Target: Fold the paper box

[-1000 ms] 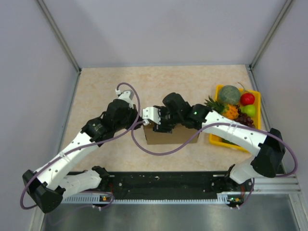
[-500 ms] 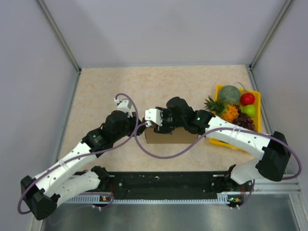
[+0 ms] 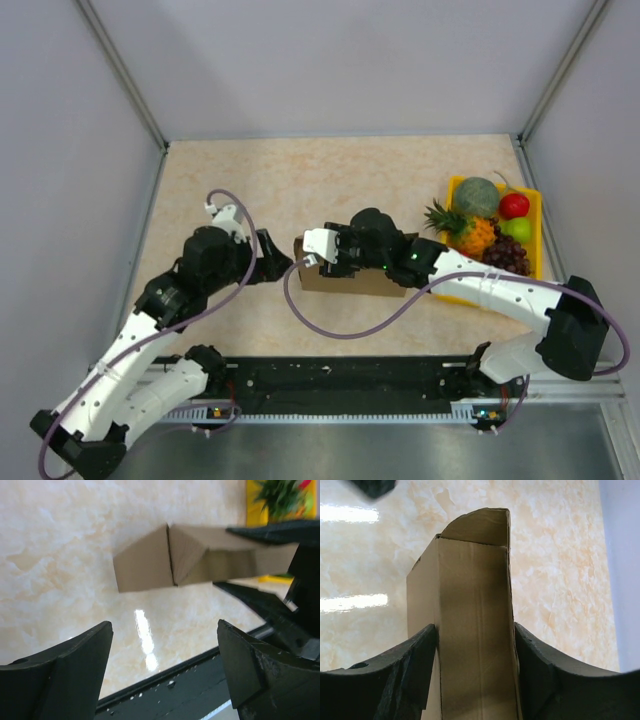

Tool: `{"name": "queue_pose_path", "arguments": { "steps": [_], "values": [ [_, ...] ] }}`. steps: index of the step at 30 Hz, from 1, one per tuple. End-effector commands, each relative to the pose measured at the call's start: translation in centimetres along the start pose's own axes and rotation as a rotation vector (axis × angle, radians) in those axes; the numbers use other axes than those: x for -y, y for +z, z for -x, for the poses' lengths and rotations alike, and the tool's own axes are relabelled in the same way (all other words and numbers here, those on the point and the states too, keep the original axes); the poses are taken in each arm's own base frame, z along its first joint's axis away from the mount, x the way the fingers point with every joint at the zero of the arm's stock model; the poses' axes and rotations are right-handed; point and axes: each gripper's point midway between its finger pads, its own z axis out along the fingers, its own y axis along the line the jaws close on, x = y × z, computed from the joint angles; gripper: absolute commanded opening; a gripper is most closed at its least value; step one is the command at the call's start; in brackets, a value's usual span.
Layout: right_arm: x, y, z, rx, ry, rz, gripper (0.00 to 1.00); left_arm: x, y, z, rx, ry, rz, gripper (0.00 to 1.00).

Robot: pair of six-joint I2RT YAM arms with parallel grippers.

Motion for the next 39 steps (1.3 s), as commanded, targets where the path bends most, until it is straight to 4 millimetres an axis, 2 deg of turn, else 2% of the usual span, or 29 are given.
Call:
{"name": "queue_pose_path", "arguments": {
  "steps": [1, 2, 3, 6, 9, 10, 13, 14, 16, 17, 20, 24, 27, 31, 34, 35, 38, 39],
  "values": [
    [-1.5, 0.7, -2.8, -0.082, 0.009, 0.023, 0.59, 1.7, -1.7, 3.5, 0.017, -0.076, -0.135, 0.91],
    [-1.6, 0.7, -2.8, -0.081, 0.007, 0.022, 0.59, 1.1, -1.1, 5.2, 0.047, -0.132, -0.135, 0.91],
    [-1.6, 0.6, -2.7, -0.079, 0.003, 0.017, 0.59, 2.0, -1.2, 5.4, 0.02, -0.154, -0.204, 0.96],
    [-1.7, 0.8, -2.9, -0.087, -0.007, 0.004, 0.58, 2.9, 0.1, 8.3, 0.071, -0.191, -0.262, 0.98],
    [-1.8, 0.9, -3.0, -0.091, -0.029, -0.019, 0.56, 2.8, 2.1, 9.8, 0.105, -0.198, -0.279, 0.98],
    [-1.9, 1.0, -3.0, -0.09, -0.034, -0.019, 0.56, 2.3, 3.4, 9.4, 0.081, -0.213, -0.262, 0.98],
    [-1.5, 1.0, -3.4, -0.104, -0.043, -0.053, 0.55, 2.3, 5.5, 8.5, 0.029, -0.217, -0.306, 0.94],
    [-1.7, 1.0, -3.6, -0.109, -0.044, -0.052, 0.55, 2.8, 5.8, 8.0, 0.011, -0.2, -0.345, 0.93],
    [-1.7, 1.0, -3.6, -0.109, -0.045, -0.062, 0.55, 2.7, 6.7, 7.3, -0.002, -0.198, -0.361, 0.89],
    [-1.6, 1.0, -3.7, -0.109, -0.041, -0.066, 0.55, 3.0, 6.8, 6.7, -0.021, -0.19, -0.379, 0.82],
    [-1.6, 1.0, -3.6, -0.109, -0.027, -0.074, 0.56, 2.3, 7.2, 5.4, -0.03, -0.179, -0.357, 0.72],
    [-1.1, 0.6, -2.9, -0.086, 0.017, -0.099, 0.61, 0.8, 7.6, 3.6, -0.048, -0.177, -0.314, 0.64],
    [-0.3, -0.2, -2.1, -0.064, 0.083, -0.148, 0.69, 0.0, 8.1, 2.3, -0.069, -0.186, -0.299, 0.58],
    [2.2, -2.9, 1.0, 0.015, 0.253, -0.25, 0.85, -0.7, 8.6, 1.2, -0.087, -0.192, -0.282, 0.51],
    [3.7, -6.2, 3.0, 0.067, 0.391, -0.311, 0.94, -1.1, 8.8, 0.8, -0.091, -0.188, -0.27, 0.49],
    [3.4, -7.1, 2.6, 0.039, 0.422, -0.309, 0.97, -1.2, 8.8, 0.8, -0.092, -0.188, -0.269, 0.48],
    [4.3, -10.1, 3.5, 0.065, 0.563, -0.369, 0.99, -1.2, 8.8, 0.7, -0.093, -0.187, -0.269, 0.47],
    [4.5, -11.3, 2.4, 0.024, 0.606, -0.405, 0.99, -1.2, 8.9, 0.7, -0.095, -0.185, -0.267, 0.47]
  ]
}}
